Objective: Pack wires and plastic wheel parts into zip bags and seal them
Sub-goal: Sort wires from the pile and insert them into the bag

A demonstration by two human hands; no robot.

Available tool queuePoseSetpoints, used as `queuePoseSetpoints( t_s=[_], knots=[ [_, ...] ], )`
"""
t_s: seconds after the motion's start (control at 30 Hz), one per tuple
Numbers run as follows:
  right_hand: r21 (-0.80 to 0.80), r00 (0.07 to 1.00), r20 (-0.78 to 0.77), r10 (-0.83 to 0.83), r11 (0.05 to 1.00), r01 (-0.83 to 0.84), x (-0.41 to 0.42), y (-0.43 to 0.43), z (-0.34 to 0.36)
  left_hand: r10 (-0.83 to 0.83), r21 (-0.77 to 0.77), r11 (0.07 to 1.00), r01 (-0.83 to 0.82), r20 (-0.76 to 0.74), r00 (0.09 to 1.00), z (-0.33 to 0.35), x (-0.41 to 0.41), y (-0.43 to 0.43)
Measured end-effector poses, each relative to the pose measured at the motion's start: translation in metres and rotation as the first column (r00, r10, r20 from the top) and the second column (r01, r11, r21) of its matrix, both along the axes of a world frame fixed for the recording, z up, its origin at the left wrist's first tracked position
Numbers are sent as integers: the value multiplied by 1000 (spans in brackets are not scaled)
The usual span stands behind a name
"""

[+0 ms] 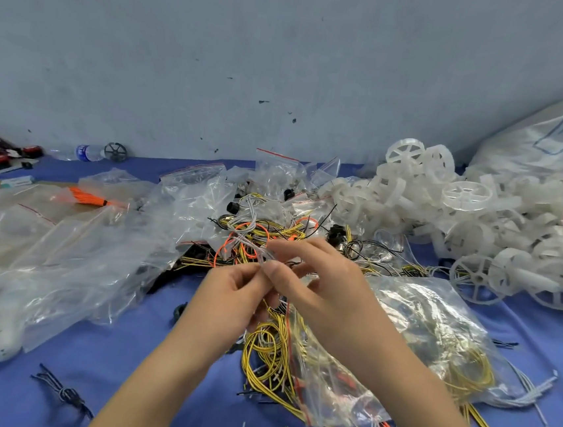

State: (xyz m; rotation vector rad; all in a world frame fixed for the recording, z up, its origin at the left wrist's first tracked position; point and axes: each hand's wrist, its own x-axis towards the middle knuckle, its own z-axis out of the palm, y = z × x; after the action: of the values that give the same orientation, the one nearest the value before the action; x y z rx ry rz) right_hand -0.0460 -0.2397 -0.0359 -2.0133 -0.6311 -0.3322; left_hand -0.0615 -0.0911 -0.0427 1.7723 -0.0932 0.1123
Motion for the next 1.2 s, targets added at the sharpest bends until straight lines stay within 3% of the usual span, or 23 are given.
queuePoseSetpoints(
  t_s=[0.17,0.37,0.47,0.63,0.93,1.07,1.13,1.2],
  knots=[
    [114,996,19,-92,990,89,7,-6,4,-47,-59,997,49,42,998,5,1,-14],
    [-15,970,130,-205,978,208,13,-24,13,-9,-152,988,21,82,997,18,7,-9],
    [-127,963,214,-164,973,194,10,-32,20,-23,-249,967,59,144,989,25,9,-10],
    [-158,975,205,-86,980,119,6,-30,25,50,-193,981,15,328,943,27,5,-19],
    [-104,992,79,-101,988,109,6,-24,24,124,-362,931,-51,182,976,18,9,-6],
    [129,999,11,-47,991,46,3,-14,25,23,-477,878,36,117,993,13,9,-1],
    [331,998,-53,47,943,-27,2,-6,26,-52,-530,842,103,111,992,13,7,-1],
    [434,995,-74,67,901,-29,2,3,24,-83,-532,837,127,106,991,12,3,-2]
  ],
)
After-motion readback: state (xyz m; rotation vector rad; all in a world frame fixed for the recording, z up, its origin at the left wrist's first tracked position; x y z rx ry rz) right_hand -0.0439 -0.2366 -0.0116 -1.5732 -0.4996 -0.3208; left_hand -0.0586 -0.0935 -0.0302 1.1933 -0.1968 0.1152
